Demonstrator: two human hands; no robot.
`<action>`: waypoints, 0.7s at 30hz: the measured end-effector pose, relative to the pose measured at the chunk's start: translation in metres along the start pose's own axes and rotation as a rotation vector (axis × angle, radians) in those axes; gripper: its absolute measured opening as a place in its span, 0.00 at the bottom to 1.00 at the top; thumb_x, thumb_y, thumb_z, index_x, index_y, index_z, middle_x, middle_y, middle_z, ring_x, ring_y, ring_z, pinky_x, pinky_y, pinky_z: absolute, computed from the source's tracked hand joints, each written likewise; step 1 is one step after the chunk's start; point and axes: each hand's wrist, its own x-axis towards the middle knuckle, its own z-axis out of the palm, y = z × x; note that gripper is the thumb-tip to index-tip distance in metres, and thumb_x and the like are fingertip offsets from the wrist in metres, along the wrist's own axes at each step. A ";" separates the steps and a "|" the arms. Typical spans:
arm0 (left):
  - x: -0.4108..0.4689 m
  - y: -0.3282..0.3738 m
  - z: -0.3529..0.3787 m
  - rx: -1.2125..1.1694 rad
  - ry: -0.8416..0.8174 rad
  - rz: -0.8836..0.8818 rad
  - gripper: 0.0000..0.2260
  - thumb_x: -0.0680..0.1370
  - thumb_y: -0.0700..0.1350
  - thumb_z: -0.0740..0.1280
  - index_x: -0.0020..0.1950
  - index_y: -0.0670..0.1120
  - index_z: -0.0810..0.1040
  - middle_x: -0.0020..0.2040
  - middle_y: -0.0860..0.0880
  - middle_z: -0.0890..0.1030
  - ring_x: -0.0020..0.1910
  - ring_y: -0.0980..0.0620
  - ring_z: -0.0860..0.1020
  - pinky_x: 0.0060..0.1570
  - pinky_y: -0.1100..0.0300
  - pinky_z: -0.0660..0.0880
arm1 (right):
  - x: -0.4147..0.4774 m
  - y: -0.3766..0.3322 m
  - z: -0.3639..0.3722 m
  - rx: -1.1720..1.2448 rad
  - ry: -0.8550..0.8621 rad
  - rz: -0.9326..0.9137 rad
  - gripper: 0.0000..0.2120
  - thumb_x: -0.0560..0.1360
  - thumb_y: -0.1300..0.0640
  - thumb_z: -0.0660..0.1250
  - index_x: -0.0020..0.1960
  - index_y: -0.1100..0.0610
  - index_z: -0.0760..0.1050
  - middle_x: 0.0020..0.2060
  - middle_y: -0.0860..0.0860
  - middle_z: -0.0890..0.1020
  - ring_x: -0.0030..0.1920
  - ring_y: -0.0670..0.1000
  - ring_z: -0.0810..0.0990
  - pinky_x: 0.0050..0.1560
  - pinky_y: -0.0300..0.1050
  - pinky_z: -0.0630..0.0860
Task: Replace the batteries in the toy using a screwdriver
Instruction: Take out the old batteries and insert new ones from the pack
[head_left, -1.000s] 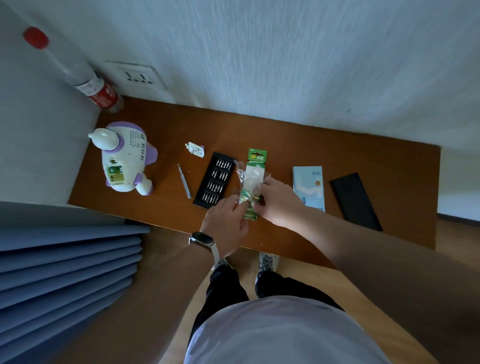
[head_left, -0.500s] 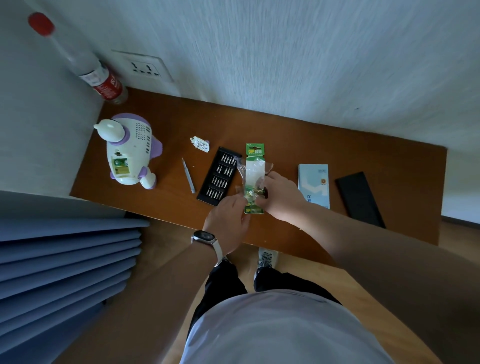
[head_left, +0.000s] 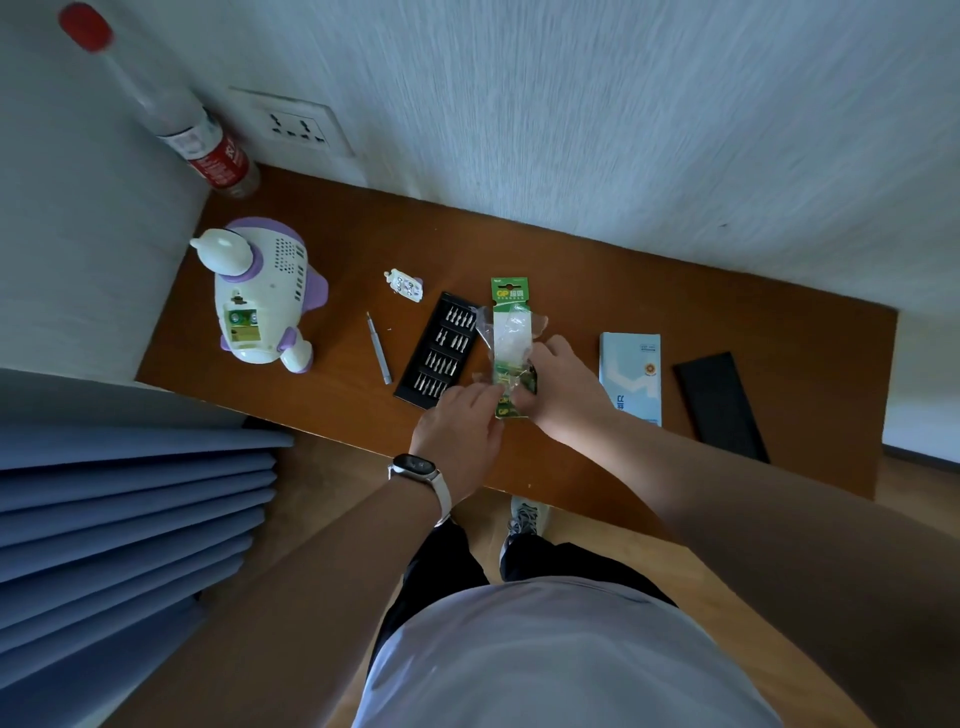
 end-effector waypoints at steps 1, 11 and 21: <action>0.001 0.000 0.000 0.008 0.001 0.006 0.19 0.80 0.47 0.66 0.70 0.49 0.73 0.65 0.51 0.78 0.64 0.48 0.74 0.53 0.51 0.76 | -0.001 0.001 -0.001 -0.003 0.019 0.010 0.13 0.76 0.50 0.64 0.56 0.56 0.71 0.50 0.52 0.71 0.40 0.51 0.75 0.39 0.46 0.77; 0.001 0.002 0.001 0.017 -0.030 -0.001 0.20 0.80 0.47 0.64 0.72 0.50 0.71 0.68 0.51 0.76 0.67 0.49 0.71 0.58 0.51 0.75 | 0.008 -0.005 -0.008 0.002 -0.033 0.070 0.17 0.76 0.47 0.67 0.61 0.52 0.70 0.54 0.50 0.70 0.40 0.50 0.76 0.35 0.41 0.73; 0.004 0.003 -0.001 0.007 -0.009 -0.004 0.19 0.81 0.53 0.62 0.70 0.50 0.72 0.68 0.52 0.76 0.66 0.50 0.71 0.57 0.52 0.74 | 0.003 -0.006 -0.008 0.203 -0.091 0.133 0.13 0.77 0.54 0.64 0.61 0.52 0.72 0.54 0.51 0.71 0.46 0.50 0.76 0.41 0.44 0.76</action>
